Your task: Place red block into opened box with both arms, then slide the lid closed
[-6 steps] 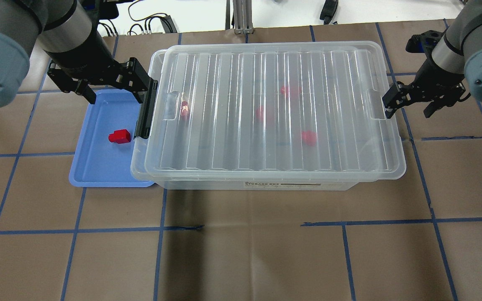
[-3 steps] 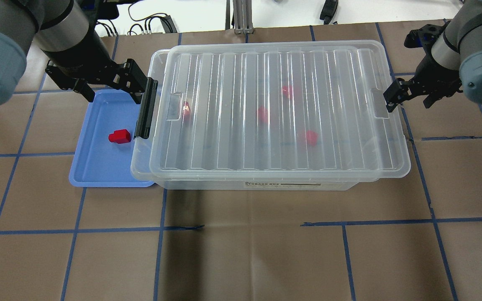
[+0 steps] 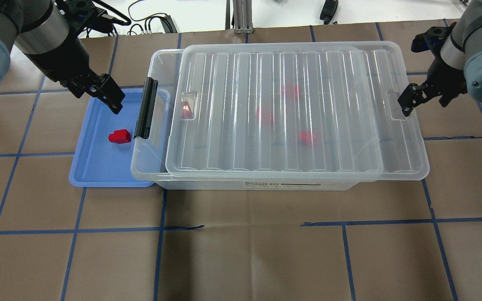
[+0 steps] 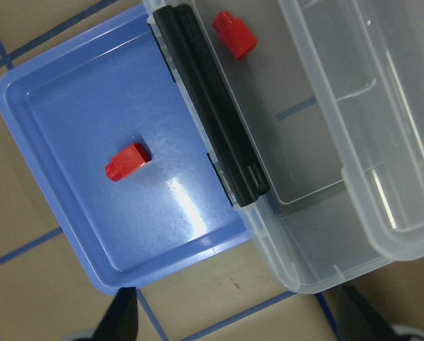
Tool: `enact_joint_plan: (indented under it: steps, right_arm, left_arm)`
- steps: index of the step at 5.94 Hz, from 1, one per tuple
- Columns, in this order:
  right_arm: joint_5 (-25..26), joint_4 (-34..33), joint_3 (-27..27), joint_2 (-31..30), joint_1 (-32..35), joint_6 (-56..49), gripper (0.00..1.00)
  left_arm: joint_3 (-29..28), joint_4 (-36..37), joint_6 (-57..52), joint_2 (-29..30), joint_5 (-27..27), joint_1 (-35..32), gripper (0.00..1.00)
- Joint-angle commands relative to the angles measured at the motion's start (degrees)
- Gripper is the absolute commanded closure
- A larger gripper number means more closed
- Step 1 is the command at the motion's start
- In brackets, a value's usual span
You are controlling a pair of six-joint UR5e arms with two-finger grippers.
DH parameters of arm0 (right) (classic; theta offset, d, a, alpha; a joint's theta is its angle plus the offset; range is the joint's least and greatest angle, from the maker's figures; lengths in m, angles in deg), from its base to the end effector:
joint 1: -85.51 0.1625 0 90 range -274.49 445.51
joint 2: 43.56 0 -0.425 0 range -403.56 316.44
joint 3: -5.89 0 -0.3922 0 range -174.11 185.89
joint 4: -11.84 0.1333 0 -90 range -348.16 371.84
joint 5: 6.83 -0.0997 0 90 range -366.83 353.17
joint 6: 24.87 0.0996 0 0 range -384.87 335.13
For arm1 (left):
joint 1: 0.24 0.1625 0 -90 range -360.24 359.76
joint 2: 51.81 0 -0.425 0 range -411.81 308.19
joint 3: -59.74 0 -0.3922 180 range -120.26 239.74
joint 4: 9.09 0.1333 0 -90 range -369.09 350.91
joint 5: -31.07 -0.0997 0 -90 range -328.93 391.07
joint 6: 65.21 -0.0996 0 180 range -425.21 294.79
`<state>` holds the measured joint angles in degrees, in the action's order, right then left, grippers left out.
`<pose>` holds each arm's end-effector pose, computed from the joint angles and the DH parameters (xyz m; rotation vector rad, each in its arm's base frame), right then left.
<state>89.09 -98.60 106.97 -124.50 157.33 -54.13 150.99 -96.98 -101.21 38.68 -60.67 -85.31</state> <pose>-0.0501 -0.5470 0.3486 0.2935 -3.0302 -0.0560 -0.0872 -0.5054 0.4767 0.8330 2.9973 0.0071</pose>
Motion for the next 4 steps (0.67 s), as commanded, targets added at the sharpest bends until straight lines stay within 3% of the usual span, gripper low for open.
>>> enact_joint_plan:
  steps: [1,4]
  right_arm:
    - [1.2,0.22,0.0,0.0,-3.51,-2.72,0.0]
    - [1.38,0.05,-0.09,0.0,-8.43,-6.06,0.0]
  left_arm:
    - [0.68,1.58,-22.85,3.79,-0.1,6.11,0.03]
    - [1.04,9.39,-55.15,11.69,-0.19,9.48,0.03]
